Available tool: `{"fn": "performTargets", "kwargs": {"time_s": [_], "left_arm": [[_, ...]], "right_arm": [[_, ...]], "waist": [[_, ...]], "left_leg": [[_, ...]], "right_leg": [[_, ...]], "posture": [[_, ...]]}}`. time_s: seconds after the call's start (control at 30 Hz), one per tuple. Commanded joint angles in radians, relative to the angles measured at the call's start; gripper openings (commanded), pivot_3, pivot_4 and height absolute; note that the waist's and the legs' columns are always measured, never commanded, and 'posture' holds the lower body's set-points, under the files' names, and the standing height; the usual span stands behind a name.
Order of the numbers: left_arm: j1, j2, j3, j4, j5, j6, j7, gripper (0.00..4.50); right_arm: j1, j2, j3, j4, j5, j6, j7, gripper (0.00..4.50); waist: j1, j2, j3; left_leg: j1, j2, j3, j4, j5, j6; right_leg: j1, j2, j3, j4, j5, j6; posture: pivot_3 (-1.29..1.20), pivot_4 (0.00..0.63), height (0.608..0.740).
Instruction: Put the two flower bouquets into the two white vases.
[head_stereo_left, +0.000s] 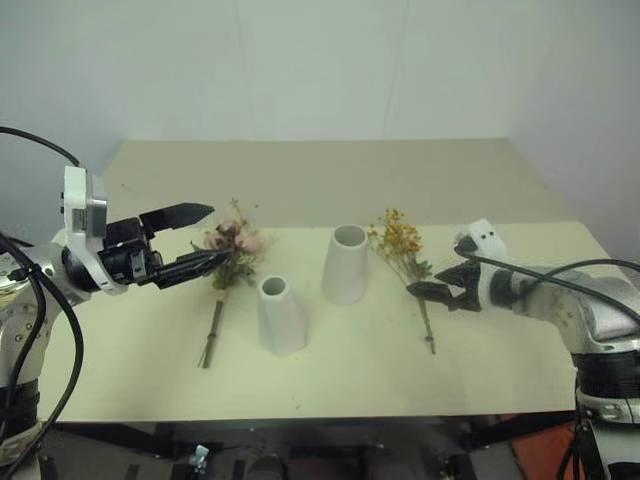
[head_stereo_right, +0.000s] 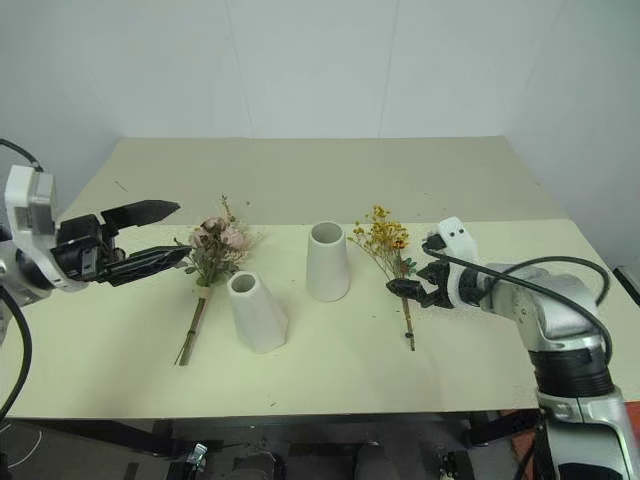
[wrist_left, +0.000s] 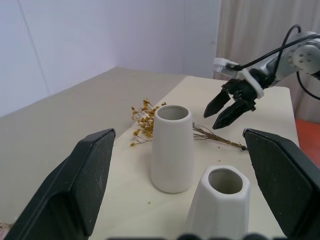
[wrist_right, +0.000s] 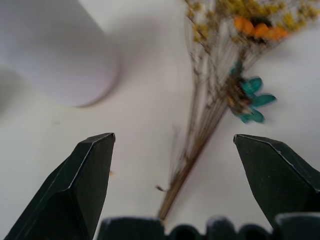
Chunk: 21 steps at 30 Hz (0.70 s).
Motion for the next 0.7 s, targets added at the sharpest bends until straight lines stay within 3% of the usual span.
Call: {"fn": "performTargets", "kwargs": {"time_s": [0.03, 0.17, 0.23, 0.4, 0.63, 0.7], "left_arm": [[-0.026, 0.012, -0.008, 0.002, 0.017, -0.012, -0.016, 4.48], [-0.028, 0.011, -0.008, 0.01, 0.028, -0.017, -0.027, 4.48], [-0.028, 0.009, -0.008, 0.012, 0.033, -0.019, -0.03, 4.5], [-0.018, 0.009, 0.0, 0.009, 0.037, -0.024, -0.036, 4.5], [-0.012, 0.012, 0.005, 0.009, 0.047, -0.03, -0.044, 4.5], [-0.014, 0.012, 0.005, 0.011, 0.051, -0.03, -0.046, 4.5]], "right_arm": [[-0.025, 0.007, 0.06, 0.042, -0.056, 0.002, -0.02, 4.5], [-0.033, 0.028, 0.116, 0.106, -0.1, -0.048, -0.004, 4.5], [-0.042, 0.04, 0.143, 0.13, -0.131, -0.083, -0.004, 4.11], [-0.066, 0.068, 0.133, 0.159, -0.166, -0.143, 0.006, 2.49], [-0.13, 0.122, 0.01, 0.233, -0.166, -0.14, -0.061, 0.04], [-0.159, 0.163, -0.089, 0.27, -0.144, -0.142, -0.122, 0.04]], "waist": [[0.0, 0.0, 0.0], [-0.002, 0.0, 0.0], [-0.003, 0.0, 0.0], [-0.011, -0.001, -0.001], [-0.021, -0.001, 0.0], [-0.022, -0.001, 0.0]], "left_leg": [[0.0, 0.0, 0.0, 0.0, 0.0, 0.0], [0.0, 0.0, 0.0, 0.0, 0.0, 0.0], [0.001, 0.0, 0.0, 0.0, 0.0, 0.0], [0.001, 0.0, 0.0, 0.0, 0.0, 0.0], [0.001, 0.0, 0.0, 0.0, 0.0, 0.0], [0.001, 0.0, 0.0, 0.0, 0.0, 0.0]], "right_leg": [[0.0, 0.0, 0.0, 0.0, 0.0, 0.0], [0.0, 0.0, 0.0, 0.0, 0.0, 0.0], [0.0, 0.0, 0.0, 0.0, 0.0, 0.0], [0.001, 0.0, 0.0, 0.001, 0.0, 0.0], [0.0, 0.0, 0.0, 0.001, 0.0, 0.0], [0.0, 0.0, 0.0, 0.001, 0.0, 0.0]], "posture": [[0.0, 0.15, 0.74], [0.0, 0.15, 0.74], [0.0, 0.15, 0.74], [0.0, 0.15, 0.74], [0.0, 0.15, 0.74], [0.0, 0.15, 0.74]]}}
